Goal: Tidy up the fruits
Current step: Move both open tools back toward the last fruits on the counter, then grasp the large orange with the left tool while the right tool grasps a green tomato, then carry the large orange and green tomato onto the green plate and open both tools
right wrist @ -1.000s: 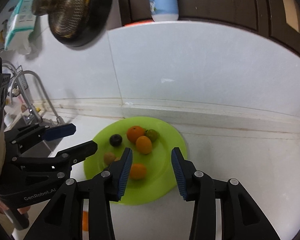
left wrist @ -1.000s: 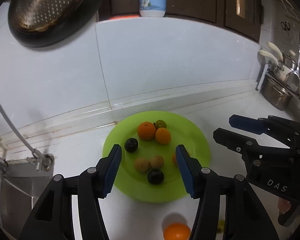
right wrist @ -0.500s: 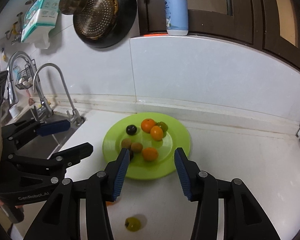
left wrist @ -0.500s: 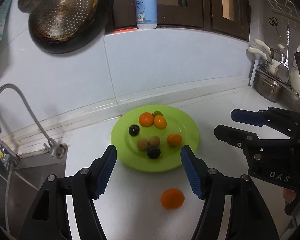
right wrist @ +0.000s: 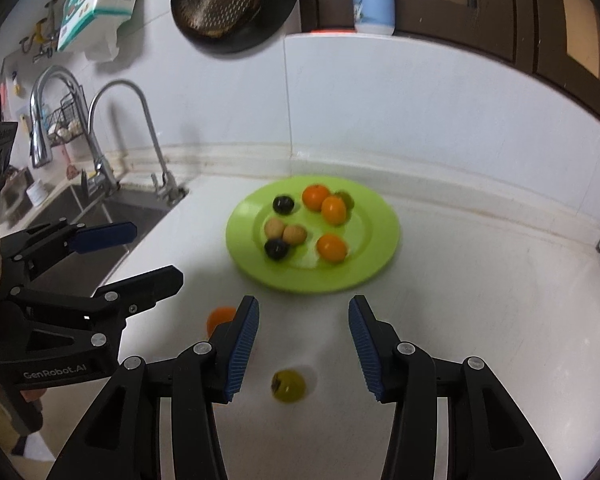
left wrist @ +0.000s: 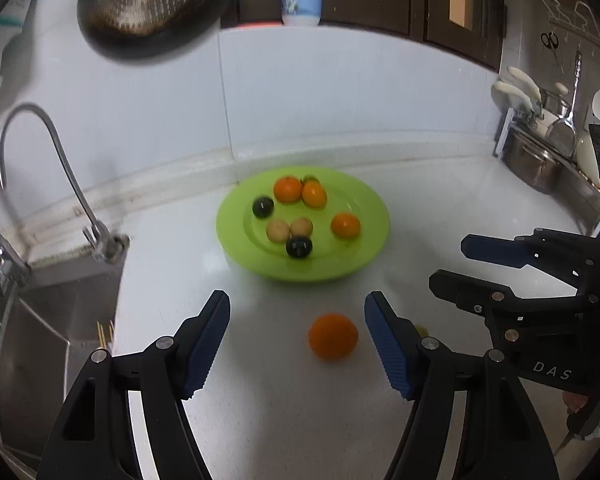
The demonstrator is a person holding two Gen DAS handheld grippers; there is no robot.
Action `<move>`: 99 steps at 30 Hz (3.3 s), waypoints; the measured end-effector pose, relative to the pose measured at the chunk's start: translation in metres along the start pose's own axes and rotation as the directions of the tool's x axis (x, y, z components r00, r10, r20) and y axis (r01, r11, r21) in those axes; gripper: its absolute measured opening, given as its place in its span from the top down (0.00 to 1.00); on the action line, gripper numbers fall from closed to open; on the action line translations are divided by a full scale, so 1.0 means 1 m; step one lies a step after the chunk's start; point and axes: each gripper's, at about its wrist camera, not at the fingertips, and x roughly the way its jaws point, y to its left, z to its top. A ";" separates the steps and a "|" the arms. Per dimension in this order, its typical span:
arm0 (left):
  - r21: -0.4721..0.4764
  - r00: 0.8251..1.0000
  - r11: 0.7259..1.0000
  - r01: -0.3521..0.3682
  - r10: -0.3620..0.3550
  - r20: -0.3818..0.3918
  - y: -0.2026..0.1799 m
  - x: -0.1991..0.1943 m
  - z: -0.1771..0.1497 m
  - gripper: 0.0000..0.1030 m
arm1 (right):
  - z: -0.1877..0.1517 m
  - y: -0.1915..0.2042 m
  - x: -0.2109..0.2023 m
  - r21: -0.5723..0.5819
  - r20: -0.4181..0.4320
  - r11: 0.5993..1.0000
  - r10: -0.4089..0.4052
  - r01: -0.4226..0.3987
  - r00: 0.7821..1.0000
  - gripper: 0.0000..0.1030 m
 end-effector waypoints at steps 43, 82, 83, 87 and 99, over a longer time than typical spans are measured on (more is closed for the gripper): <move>0.040 0.981 0.992 0.117 -0.109 -0.159 -0.017 0.079 -0.029 0.55 | -0.054 -0.005 0.058 0.046 -0.225 0.992 0.121 -0.114 0.967 0.72; 0.045 0.996 0.999 0.019 -0.022 0.084 -0.016 0.007 0.022 0.60 | 0.007 -0.018 0.003 0.012 0.053 0.999 0.047 -0.048 0.997 0.72; 0.046 0.996 0.999 0.016 -0.020 0.090 -0.016 0.008 0.025 0.60 | 0.011 -0.019 0.002 0.010 0.066 0.999 0.040 -0.041 0.997 0.72; 0.051 0.994 0.999 0.008 -0.013 0.111 -0.016 0.010 0.035 0.60 | 0.024 -0.024 0.003 0.006 0.101 1.000 0.028 -0.029 0.995 0.72; 0.063 0.991 0.998 -0.006 -0.002 0.131 -0.010 0.034 0.063 0.61 | 0.051 -0.036 0.023 -0.004 0.120 1.000 0.014 -0.014 0.993 0.72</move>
